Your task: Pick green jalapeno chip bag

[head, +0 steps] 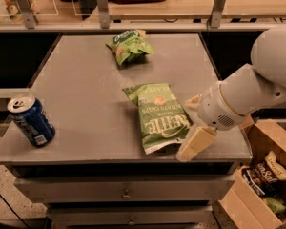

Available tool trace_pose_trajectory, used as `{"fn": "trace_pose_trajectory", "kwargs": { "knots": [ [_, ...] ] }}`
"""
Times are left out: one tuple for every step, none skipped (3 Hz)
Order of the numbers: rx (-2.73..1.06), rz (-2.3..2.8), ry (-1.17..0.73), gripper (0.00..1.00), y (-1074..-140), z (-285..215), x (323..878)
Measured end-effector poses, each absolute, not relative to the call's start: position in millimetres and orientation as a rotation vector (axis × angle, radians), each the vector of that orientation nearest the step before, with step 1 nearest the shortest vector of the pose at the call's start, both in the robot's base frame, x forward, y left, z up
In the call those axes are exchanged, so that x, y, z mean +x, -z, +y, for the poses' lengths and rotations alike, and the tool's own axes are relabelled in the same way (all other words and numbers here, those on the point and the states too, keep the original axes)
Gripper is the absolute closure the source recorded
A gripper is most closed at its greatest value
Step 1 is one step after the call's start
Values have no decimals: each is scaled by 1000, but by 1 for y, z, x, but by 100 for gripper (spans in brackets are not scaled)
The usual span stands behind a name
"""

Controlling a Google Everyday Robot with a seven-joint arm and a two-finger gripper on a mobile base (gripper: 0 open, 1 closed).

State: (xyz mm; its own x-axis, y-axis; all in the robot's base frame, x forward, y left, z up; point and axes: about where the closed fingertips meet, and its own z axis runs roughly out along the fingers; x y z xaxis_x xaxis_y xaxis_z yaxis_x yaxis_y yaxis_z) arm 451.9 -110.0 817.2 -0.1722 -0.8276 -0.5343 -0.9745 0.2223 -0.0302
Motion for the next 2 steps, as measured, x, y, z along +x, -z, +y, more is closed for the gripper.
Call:
{"fn": "trace_pose_trajectory", "kwargs": {
  "knots": [
    [-1697,2087,-487,41,-812,-105,454],
    [-1723,2105,-514,64,-811,-102,454]
  ]
}}
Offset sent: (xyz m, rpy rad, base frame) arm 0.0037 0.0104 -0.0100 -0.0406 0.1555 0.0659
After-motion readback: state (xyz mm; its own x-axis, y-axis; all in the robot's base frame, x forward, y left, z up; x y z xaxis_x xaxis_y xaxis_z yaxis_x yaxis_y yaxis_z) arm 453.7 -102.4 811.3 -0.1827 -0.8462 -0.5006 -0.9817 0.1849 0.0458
